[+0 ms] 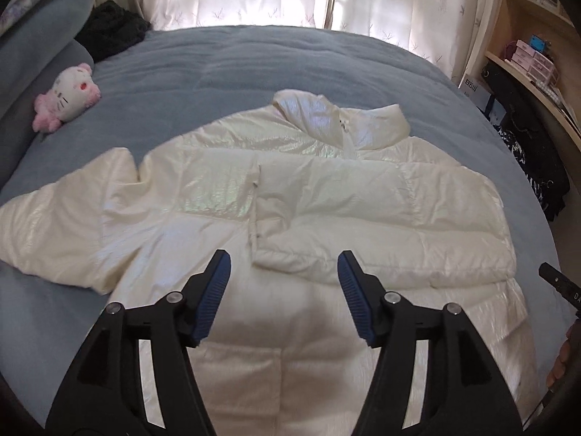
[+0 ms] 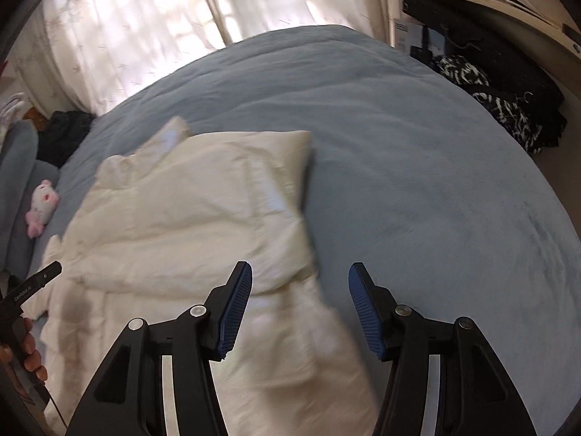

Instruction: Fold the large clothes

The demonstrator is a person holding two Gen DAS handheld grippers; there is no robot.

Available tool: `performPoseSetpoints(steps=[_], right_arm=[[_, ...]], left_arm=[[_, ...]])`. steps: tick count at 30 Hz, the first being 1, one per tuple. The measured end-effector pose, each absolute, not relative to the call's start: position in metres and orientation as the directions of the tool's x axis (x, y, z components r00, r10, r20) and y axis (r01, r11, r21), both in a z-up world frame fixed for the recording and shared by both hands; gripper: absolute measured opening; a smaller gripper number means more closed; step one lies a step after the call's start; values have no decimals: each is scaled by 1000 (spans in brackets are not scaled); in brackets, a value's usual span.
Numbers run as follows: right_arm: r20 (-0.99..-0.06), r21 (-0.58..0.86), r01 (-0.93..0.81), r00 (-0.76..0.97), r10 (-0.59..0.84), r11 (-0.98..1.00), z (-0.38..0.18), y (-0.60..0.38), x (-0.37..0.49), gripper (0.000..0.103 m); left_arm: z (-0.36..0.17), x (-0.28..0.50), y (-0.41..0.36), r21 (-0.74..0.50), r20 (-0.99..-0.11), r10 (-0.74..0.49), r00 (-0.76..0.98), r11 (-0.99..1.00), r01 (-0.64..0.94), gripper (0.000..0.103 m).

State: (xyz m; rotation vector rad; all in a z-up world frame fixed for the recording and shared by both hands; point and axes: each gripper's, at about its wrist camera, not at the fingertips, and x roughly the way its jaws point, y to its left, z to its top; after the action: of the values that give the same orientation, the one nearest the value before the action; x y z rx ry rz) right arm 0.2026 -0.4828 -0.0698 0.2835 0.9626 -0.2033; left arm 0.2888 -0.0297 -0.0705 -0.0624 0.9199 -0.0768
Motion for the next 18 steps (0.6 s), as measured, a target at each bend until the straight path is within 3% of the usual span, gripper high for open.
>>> performPoseSetpoints(steps=[4, 8, 13, 15, 18], right_arm=[[-816, 173, 248, 578, -2, 953, -51, -431, 189, 57], [-796, 185, 186, 604, 36, 965, -30, -385, 168, 57], [-766, 194, 113, 638, 79, 974, 12, -332, 131, 58], [-753, 197, 93, 652, 90, 976, 25, -312, 122, 65], [-731, 205, 51, 672, 118, 978, 46, -287, 105, 67]], left_arm=[[-41, 249, -22, -71, -761, -88, 643, 996, 52, 75], [-17, 214, -18, -79, -747, -102, 657, 995, 65, 79], [11, 173, -15, -48, -728, -97, 679, 995, 91, 80], [20, 158, -15, -49, -717, -105, 689, 994, 100, 80], [34, 136, -9, -76, -692, -131, 710, 991, 110, 80]])
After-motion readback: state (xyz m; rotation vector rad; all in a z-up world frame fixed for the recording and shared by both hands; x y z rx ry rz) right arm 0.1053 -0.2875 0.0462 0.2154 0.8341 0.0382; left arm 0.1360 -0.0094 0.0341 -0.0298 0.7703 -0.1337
